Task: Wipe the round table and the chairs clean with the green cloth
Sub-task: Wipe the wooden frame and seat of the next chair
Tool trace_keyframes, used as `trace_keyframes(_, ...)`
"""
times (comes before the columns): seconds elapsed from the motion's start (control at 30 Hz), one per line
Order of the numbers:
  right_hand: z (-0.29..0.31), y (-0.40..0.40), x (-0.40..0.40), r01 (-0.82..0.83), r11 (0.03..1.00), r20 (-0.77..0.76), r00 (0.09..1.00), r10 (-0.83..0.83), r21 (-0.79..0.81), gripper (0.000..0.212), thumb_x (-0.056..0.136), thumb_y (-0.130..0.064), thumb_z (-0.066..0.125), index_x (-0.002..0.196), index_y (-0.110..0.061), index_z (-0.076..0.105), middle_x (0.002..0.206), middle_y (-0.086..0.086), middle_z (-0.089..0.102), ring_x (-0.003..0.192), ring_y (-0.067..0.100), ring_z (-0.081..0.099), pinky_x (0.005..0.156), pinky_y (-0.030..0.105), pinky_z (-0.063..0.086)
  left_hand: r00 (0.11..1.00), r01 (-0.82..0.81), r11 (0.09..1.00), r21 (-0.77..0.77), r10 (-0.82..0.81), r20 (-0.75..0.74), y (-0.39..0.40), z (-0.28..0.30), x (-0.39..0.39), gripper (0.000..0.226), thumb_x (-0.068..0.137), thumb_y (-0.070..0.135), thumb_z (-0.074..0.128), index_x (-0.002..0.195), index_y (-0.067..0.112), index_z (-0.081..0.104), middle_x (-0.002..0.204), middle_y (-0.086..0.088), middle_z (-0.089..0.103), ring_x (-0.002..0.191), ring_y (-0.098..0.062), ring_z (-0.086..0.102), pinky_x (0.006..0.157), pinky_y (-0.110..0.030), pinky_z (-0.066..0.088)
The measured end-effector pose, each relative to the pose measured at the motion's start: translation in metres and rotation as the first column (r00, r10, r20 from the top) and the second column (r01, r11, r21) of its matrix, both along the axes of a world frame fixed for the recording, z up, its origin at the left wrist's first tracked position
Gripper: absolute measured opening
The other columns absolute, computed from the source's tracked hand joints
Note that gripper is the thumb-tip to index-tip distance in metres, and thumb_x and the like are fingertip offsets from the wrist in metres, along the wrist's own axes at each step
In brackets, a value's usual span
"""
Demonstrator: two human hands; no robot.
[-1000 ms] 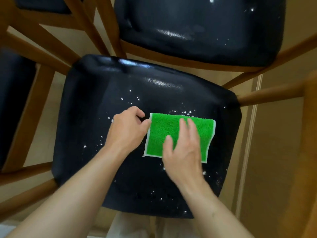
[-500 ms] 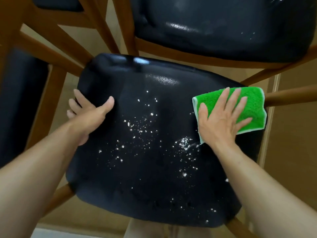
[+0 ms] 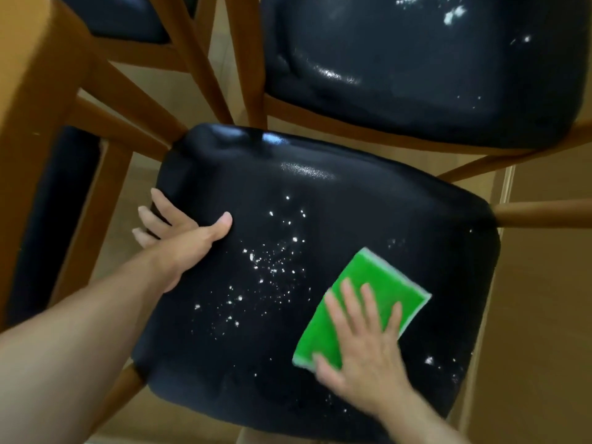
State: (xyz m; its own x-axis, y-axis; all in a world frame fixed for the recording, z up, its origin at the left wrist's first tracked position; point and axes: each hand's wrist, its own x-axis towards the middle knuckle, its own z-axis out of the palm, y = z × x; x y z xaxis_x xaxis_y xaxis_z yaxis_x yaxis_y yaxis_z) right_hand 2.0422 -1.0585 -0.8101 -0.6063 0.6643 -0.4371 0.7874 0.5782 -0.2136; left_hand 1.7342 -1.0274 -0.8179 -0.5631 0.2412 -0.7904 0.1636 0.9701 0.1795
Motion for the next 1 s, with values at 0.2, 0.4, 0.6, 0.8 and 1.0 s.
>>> trace_keyframes(0.2,-0.017,0.147,-0.043,0.677,0.731,-0.025,0.735,-0.678,0.09,0.094,0.081,-0.076,0.018,0.154,-0.019,-0.002,0.162,0.007,-0.009,0.147,0.031,-0.013,0.106,0.074,-0.003,1.0,0.015,0.999,-0.035,-0.016,-0.009,0.002,-0.002,-0.002,0.124,0.071,0.077,0.059,0.142,0.034,-0.033,0.157,-0.003,-0.03,0.144,-0.037,-0.021,0.112,-0.058,-0.005)
trace_keyframes(0.4,-0.017,0.096,-0.051,0.458,0.866,0.03,0.881,-0.473,0.199,0.077,0.094,-0.054,0.021,0.153,-0.007,0.007,0.161,0.018,0.004,0.146,0.041,0.004,0.108,0.07,0.009,1.0,0.016,0.999,-0.046,-0.016,0.02,0.003,0.002,-0.001,0.123,0.073,0.075,0.059,0.141,0.034,-0.035,0.156,-0.002,-0.033,0.143,-0.036,-0.023,0.113,-0.059,-0.004)
trace_keyframes(0.6,-0.007,-0.058,0.007,-0.145,0.989,0.116,0.983,0.144,0.005,0.075,0.082,-0.056,0.038,0.142,-0.011,0.034,0.162,0.013,0.001,0.137,0.04,0.027,0.097,0.07,0.03,0.998,0.008,0.998,-0.064,-0.004,0.06,0.005,0.008,0.001,0.122,0.074,0.075,0.057,0.139,0.034,-0.038,0.154,-0.001,-0.036,0.142,-0.034,-0.027,0.113,-0.058,-0.005)
trace_keyframes(0.8,-0.004,-0.017,0.01,-0.143,0.99,-0.093,0.985,0.144,0.017,0.072,0.084,-0.062,0.042,0.147,-0.029,0.029,0.157,-0.006,0.016,0.134,0.028,0.034,0.099,0.063,0.03,0.998,0.015,0.997,-0.073,-0.011,0.059,0.007,0.003,-0.001,0.123,0.074,0.076,0.056,0.137,0.035,-0.04,0.153,0.0,-0.038,0.141,-0.033,-0.03,0.112,-0.057,-0.006)
trace_keyframes(1.0,-0.019,0.11,-0.09,0.339,0.927,-0.082,0.941,-0.33,0.16,0.078,0.09,-0.059,0.028,0.154,-0.019,0.009,0.162,0.003,0.01,0.147,0.031,0.008,0.109,0.068,0.008,0.997,0.033,0.997,-0.075,-0.028,0.066,0.007,0.007,0.001,0.121,0.076,0.075,0.055,0.137,0.033,-0.041,0.153,-0.002,-0.038,0.141,-0.035,-0.029,0.112,-0.058,-0.005)
